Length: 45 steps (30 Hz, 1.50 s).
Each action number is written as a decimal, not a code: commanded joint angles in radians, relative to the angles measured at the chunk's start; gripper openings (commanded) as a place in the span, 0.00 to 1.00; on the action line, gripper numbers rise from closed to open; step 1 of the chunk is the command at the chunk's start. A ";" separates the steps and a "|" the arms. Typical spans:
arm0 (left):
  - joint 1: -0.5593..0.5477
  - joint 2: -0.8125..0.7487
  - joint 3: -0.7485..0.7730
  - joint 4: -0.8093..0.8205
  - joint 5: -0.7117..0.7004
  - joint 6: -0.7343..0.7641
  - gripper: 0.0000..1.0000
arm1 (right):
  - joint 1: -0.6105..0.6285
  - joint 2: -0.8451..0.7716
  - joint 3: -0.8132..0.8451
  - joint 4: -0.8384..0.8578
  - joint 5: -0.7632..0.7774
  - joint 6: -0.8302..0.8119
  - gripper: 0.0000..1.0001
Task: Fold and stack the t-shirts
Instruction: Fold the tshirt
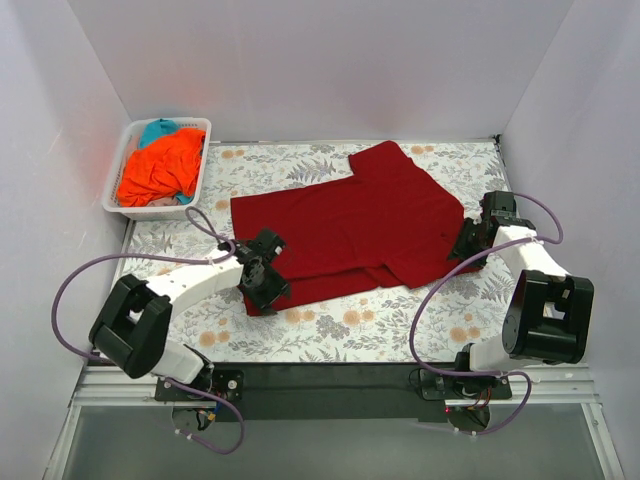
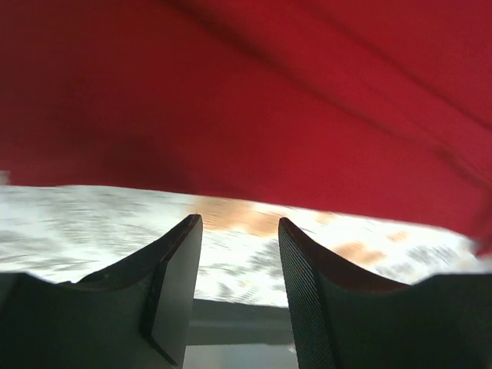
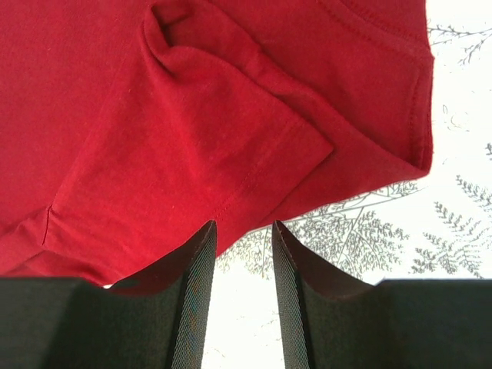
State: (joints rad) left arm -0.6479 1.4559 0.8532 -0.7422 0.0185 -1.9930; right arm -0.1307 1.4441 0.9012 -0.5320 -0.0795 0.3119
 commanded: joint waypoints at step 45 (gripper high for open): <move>0.599 0.072 -0.054 -0.043 -0.080 -0.026 0.29 | -0.001 0.033 0.054 0.050 -0.014 0.042 0.41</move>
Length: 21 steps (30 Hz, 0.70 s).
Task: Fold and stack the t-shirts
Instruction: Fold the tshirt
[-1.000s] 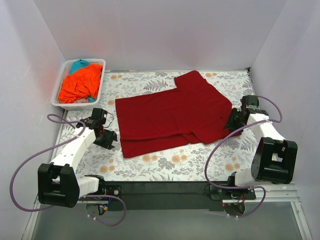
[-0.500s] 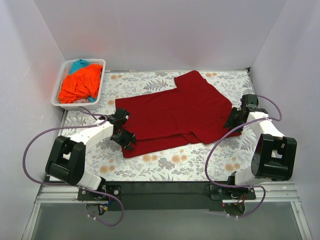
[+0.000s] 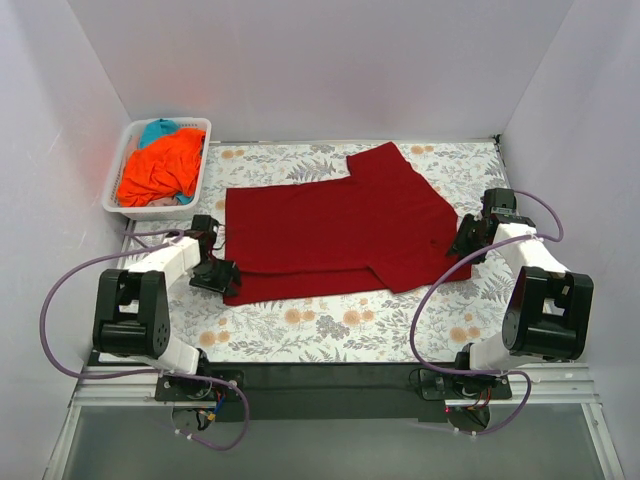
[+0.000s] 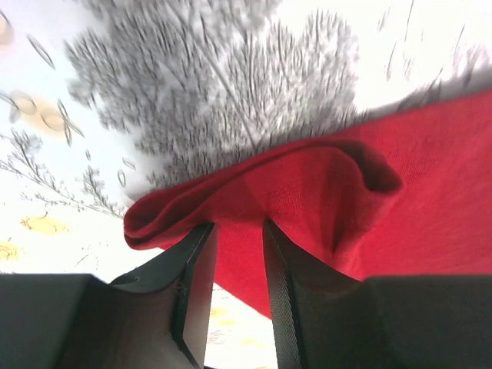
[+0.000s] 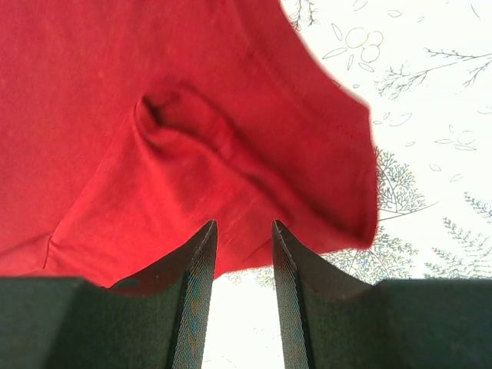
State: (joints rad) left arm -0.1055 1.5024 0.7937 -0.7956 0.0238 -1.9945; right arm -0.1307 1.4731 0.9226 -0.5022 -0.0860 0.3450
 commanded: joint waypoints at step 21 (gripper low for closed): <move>-0.117 -0.212 0.173 0.205 0.176 0.169 0.61 | -0.001 -0.096 0.025 -0.015 -0.101 -0.003 0.48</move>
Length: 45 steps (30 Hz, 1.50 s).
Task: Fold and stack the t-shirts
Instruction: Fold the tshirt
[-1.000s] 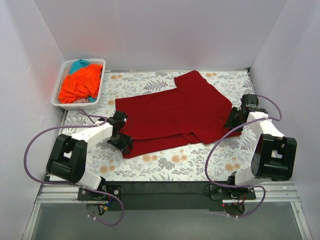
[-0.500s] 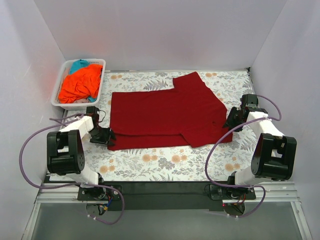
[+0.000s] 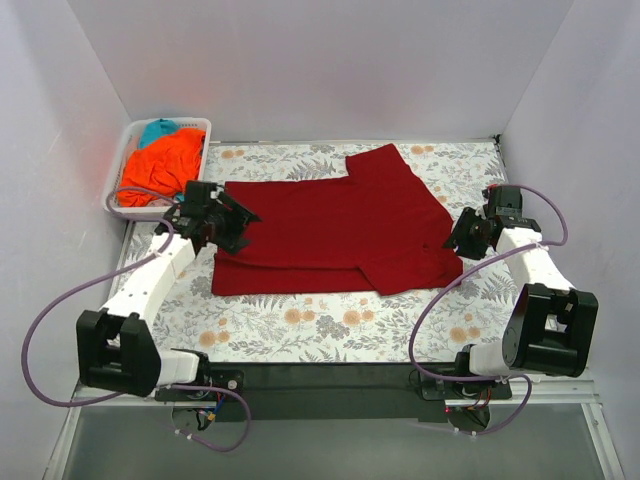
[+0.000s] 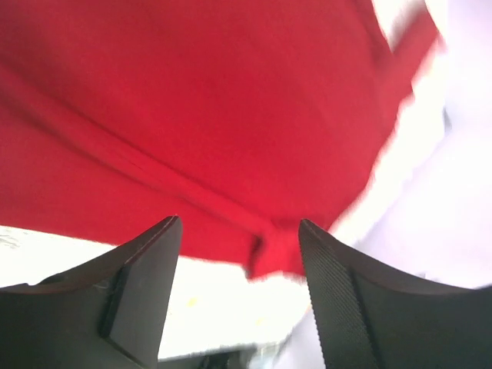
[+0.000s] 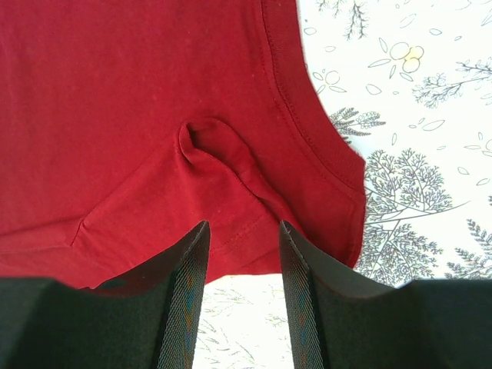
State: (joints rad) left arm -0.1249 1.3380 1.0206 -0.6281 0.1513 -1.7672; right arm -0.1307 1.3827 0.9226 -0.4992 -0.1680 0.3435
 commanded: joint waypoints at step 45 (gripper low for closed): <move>-0.858 0.764 0.477 0.136 -0.013 -0.256 0.05 | 0.000 0.035 0.025 -0.039 0.012 -0.015 0.48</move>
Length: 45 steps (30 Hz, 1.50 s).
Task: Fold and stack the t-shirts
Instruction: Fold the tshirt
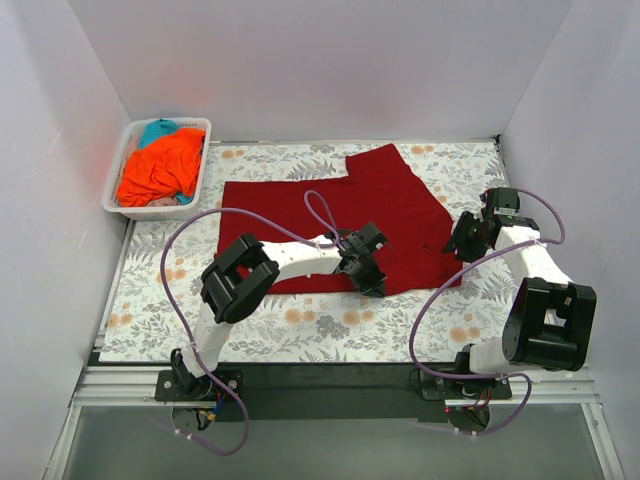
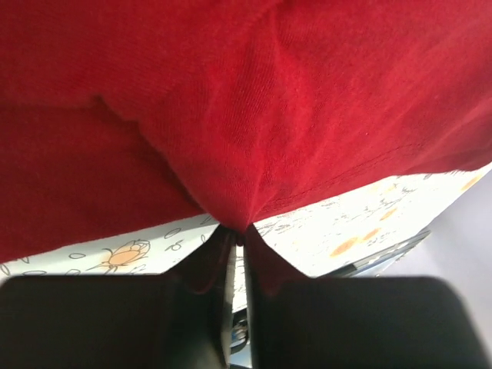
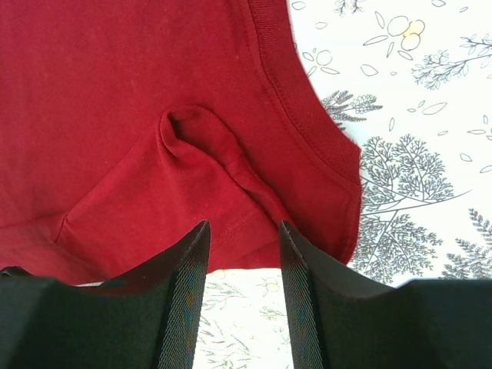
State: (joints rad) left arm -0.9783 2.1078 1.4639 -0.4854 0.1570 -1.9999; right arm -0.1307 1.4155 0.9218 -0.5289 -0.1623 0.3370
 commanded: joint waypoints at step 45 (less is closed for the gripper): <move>0.274 0.064 0.159 0.309 0.068 0.073 0.10 | 0.002 0.000 0.038 -0.003 -0.085 -0.044 0.21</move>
State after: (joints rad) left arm -0.7204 2.1529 1.5871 -0.2207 0.1894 -1.9179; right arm -0.1307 1.4147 0.9474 -0.5323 -0.2039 0.3065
